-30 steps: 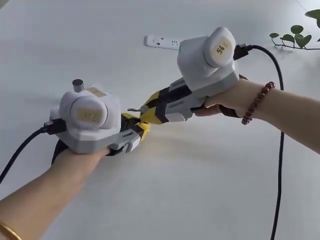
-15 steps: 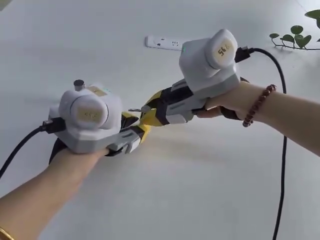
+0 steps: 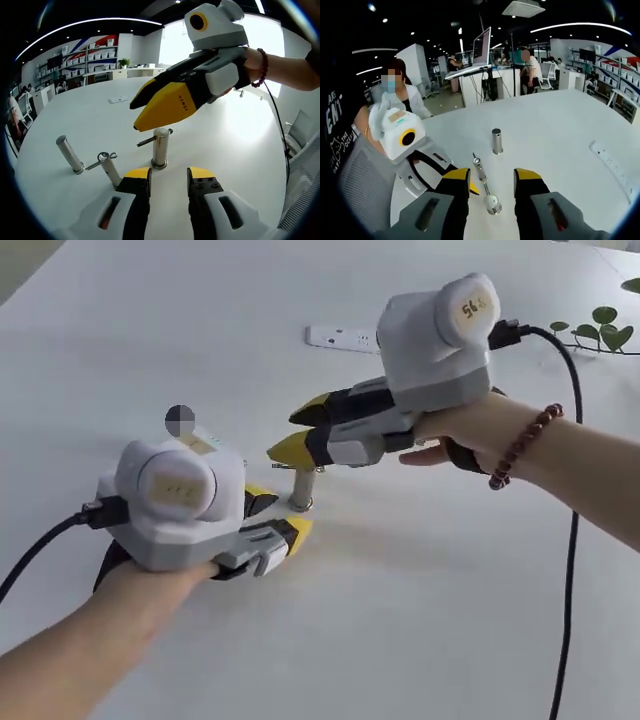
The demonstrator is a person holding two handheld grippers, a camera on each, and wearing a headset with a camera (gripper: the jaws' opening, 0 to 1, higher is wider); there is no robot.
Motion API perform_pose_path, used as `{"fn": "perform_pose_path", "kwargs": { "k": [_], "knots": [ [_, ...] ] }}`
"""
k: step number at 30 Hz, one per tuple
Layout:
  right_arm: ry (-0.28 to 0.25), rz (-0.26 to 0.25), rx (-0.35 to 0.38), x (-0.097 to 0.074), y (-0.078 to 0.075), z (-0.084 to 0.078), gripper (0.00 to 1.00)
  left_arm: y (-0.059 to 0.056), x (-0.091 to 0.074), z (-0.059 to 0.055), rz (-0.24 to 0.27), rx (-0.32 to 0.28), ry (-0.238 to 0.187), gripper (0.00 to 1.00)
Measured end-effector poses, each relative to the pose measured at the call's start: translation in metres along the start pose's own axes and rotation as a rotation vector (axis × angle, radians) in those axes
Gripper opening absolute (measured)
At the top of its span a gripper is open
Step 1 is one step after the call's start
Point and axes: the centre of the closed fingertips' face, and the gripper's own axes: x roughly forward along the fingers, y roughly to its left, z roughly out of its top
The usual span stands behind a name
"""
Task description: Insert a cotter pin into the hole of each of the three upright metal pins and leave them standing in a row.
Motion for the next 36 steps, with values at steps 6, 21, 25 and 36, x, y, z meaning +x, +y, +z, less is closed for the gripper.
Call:
{"fn": "perform_pose_path", "kwargs": {
  "k": [6,21,25,36],
  "knots": [
    [-0.002,-0.024,0.009,0.014,-0.002,0.010,0.31,-0.005,-0.013,0.005,-0.033,-0.032,-0.035,0.36],
    [0.002,-0.022,0.020,0.061,-0.004,0.025,0.34,-0.012,-0.043,0.017,-0.059,-0.056,-0.078,0.56],
    [-0.007,-0.013,0.000,0.070,-0.001,0.028,0.32,-0.012,-0.049,0.017,-0.058,-0.068,-0.084,0.61],
    [0.014,-0.005,-0.035,0.099,0.001,0.028,0.25,-0.010,-0.056,0.013,-0.054,-0.091,-0.109,0.75]
  ]
}}
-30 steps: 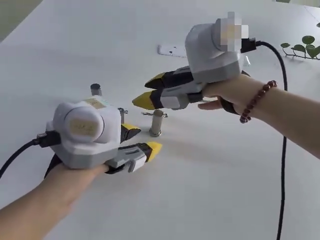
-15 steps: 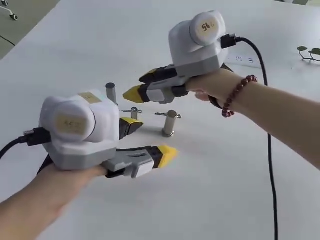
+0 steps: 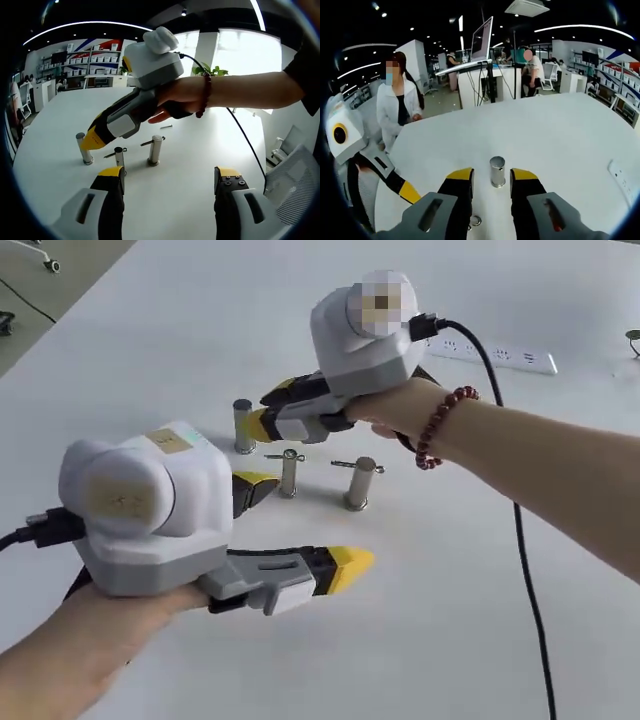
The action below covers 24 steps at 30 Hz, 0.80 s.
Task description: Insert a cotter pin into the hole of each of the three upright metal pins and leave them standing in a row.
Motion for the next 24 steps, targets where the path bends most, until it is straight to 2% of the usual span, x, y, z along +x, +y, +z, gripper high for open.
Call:
{"fn": "perform_pose_path", "kwargs": {
  "k": [2,10,24],
  "knots": [
    [0.009,-0.003,-0.001,0.003,-0.001,-0.001,0.24,0.000,0.000,0.003,-0.004,0.001,-0.017,0.78],
    [0.022,-0.012,-0.010,0.012,-0.005,-0.001,0.20,0.004,-0.003,0.004,0.008,-0.006,-0.026,0.84],
    [0.029,-0.023,-0.005,0.021,-0.010,0.000,0.14,0.006,-0.003,0.002,0.016,-0.007,-0.017,0.95]
  ]
}}
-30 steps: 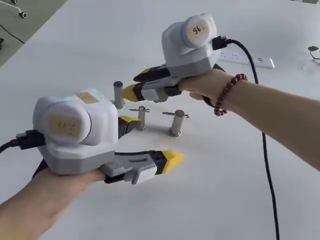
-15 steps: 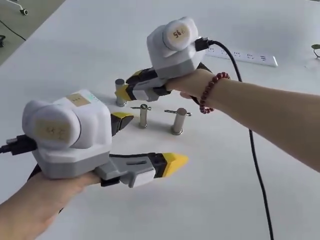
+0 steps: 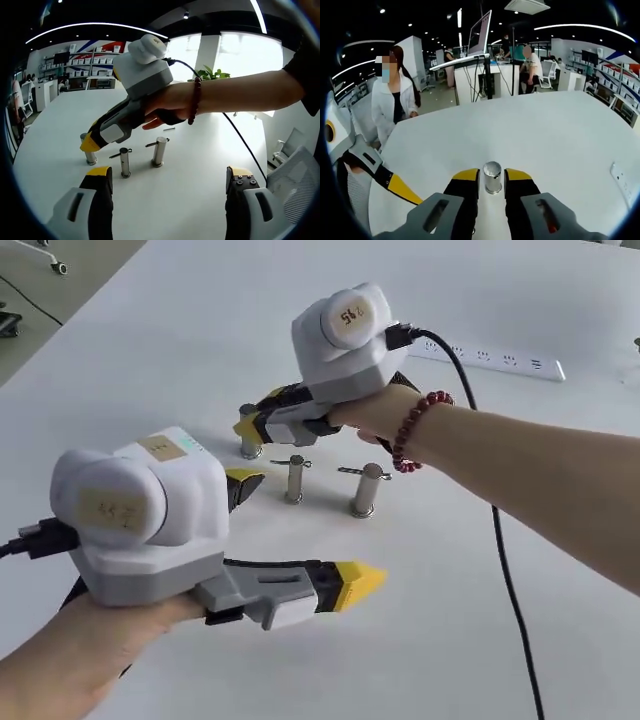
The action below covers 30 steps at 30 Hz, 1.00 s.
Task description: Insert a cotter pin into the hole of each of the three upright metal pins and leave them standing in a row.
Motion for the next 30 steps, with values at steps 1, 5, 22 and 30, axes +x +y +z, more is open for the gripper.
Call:
{"fn": "perform_pose_path", "kwargs": {
  "k": [1,5,22,30],
  "knots": [
    [0.000,0.000,-0.006,0.000,0.001,0.000,0.14,0.000,0.000,0.000,0.000,0.000,0.000,0.96],
    [0.007,-0.002,-0.023,0.001,0.001,-0.001,0.12,0.001,0.000,0.002,0.006,0.013,-0.010,0.99],
    [0.024,-0.015,-0.030,0.000,-0.002,-0.001,0.08,0.009,-0.003,0.010,0.023,-0.008,-0.017,0.99],
    [0.031,-0.008,-0.054,0.000,0.001,-0.001,0.08,0.013,-0.011,0.012,0.056,0.023,-0.006,0.98]
  ]
}}
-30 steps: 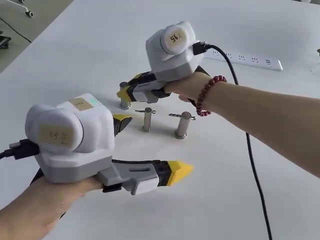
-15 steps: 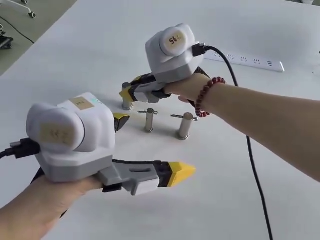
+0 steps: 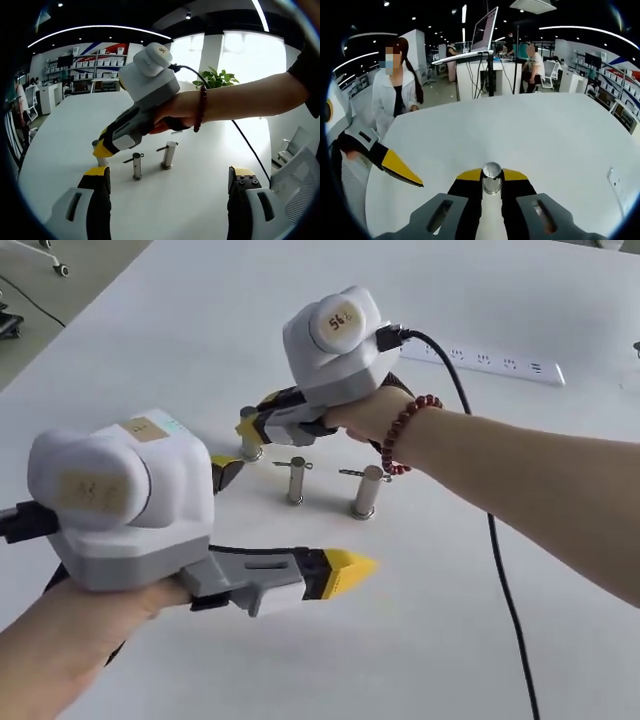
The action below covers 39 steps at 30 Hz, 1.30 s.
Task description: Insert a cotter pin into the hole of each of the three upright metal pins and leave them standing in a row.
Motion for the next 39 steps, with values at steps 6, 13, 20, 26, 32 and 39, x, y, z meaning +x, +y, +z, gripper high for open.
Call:
{"fn": "perform_pose_path", "kwargs": {
  "k": [6,13,20,26,32,39],
  "knots": [
    [0.010,0.017,-0.004,0.000,0.004,-0.001,0.08,0.001,-0.007,0.005,0.009,0.011,-0.014,0.98],
    [0.017,0.043,-0.039,-0.005,0.018,0.000,0.08,0.002,-0.015,0.004,0.017,0.027,-0.006,0.97],
    [0.013,0.066,-0.057,-0.010,0.035,0.003,0.08,0.004,-0.023,0.001,0.027,0.028,0.003,0.95],
    [0.014,0.090,-0.074,-0.014,0.050,0.003,0.08,0.005,-0.031,-0.001,0.037,0.032,0.008,0.94],
    [0.014,0.114,-0.097,-0.021,0.065,-0.001,0.08,0.005,-0.034,0.000,0.037,0.042,0.011,0.94],
    [0.013,0.147,-0.107,-0.034,0.080,-0.010,0.08,0.004,-0.038,-0.001,0.041,0.054,0.013,0.93]
  ]
}}
